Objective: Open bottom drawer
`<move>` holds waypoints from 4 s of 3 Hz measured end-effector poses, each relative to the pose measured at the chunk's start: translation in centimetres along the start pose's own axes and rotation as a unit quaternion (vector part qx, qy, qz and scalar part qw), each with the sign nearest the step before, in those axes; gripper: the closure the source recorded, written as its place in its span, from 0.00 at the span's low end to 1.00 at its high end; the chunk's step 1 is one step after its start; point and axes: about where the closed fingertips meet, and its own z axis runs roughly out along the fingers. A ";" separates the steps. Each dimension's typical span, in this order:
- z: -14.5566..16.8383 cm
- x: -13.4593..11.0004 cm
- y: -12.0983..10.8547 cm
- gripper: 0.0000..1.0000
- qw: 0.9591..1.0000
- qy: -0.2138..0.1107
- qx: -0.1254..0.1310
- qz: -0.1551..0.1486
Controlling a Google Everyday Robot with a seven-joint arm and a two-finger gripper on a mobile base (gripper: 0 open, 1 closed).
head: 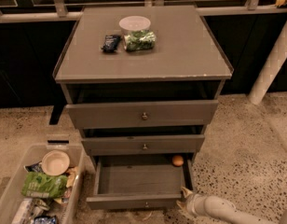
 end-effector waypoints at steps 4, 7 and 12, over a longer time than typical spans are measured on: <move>-0.9 0.3 1.8 1.00 1.000 -0.003 0.000 0.002; -1.6 0.2 3.0 1.00 1.000 -0.005 -0.001 -0.004; -2.0 0.3 4.1 0.13 1.000 -0.005 -0.003 -0.009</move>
Offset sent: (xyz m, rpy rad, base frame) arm -0.3508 -0.0337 -0.1701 0.1486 0.0426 -0.1797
